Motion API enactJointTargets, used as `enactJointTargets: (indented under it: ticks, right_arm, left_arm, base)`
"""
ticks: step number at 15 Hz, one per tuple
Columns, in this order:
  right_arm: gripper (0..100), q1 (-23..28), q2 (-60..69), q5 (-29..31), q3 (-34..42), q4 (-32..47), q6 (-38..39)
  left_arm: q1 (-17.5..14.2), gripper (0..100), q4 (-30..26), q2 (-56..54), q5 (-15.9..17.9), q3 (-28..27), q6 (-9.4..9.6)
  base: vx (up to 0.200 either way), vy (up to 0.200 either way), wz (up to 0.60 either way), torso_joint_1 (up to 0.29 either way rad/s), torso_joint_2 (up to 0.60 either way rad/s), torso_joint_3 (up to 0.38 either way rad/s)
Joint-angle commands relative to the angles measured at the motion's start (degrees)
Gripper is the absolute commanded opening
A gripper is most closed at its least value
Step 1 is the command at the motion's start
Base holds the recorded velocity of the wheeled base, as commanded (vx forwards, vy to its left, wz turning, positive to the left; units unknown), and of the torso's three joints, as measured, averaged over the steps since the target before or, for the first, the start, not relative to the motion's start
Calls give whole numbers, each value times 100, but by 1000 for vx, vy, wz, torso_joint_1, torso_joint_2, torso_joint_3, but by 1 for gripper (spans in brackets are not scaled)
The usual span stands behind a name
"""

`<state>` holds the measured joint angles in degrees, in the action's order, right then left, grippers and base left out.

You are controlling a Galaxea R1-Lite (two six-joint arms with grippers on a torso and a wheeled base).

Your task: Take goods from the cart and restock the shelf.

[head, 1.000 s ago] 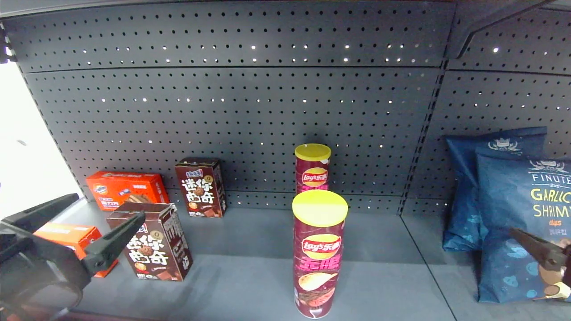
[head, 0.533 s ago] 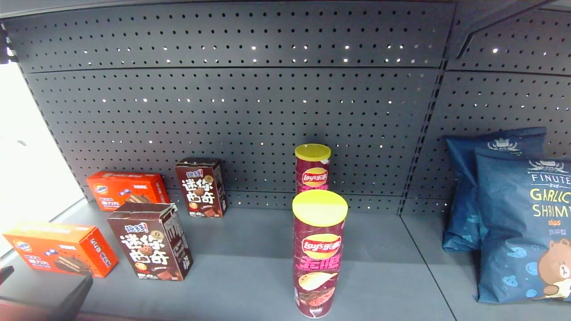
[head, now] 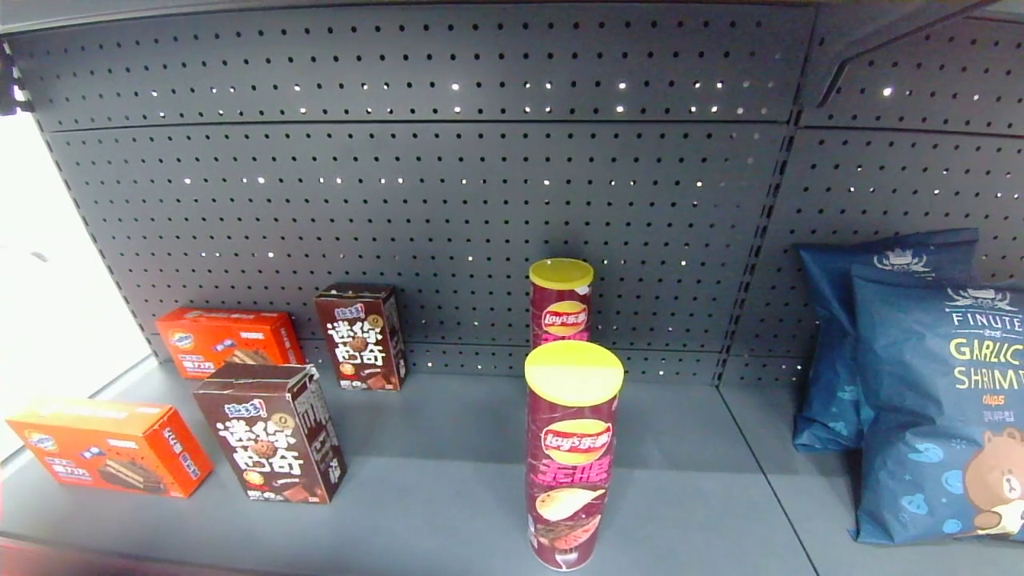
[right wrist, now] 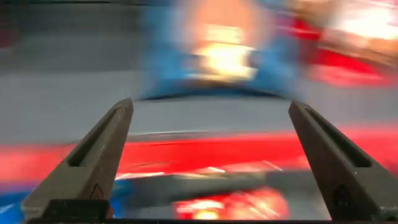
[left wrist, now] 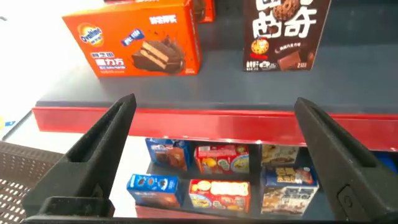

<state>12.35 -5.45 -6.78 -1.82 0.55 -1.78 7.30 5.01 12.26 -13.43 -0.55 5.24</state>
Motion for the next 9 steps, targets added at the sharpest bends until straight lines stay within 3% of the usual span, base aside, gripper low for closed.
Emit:
enactJointTargets:
  ticks: [1,2,3,5,8,9]
  right_arm:
    - [100,13,35,-25,15,-2,20]
    - [100,13,35,274,15,-2,29]
    - [100,40,18,1117,182,-64,178]
    - [100,31,18,1003,182,-64,152]
    - [100,31,18,968,182,-64,143]
    - [100,31,9,968,182,-72,143]
  left_arm:
    - [17,100,-396,-699,51,-42,-14]
    - [17,100,-396,-699,43,-33,-23]
    - [17,100,-387,-699,43,-33,-94]
    - [17,100,-404,-699,43,-33,-120]
    - [8,100,-378,-708,69,-33,-551]
    - [8,100,-360,-708,43,-15,-568]
  base:
    - [0,0,0,0,0,0]
    - [0,0,0,0,0,0]
    - [0,0,0,0,0,0]
    - [0,0,0,0,0,0]
    - [0,0,0,0,0,0]
    - [0,0,0,0,0,0]
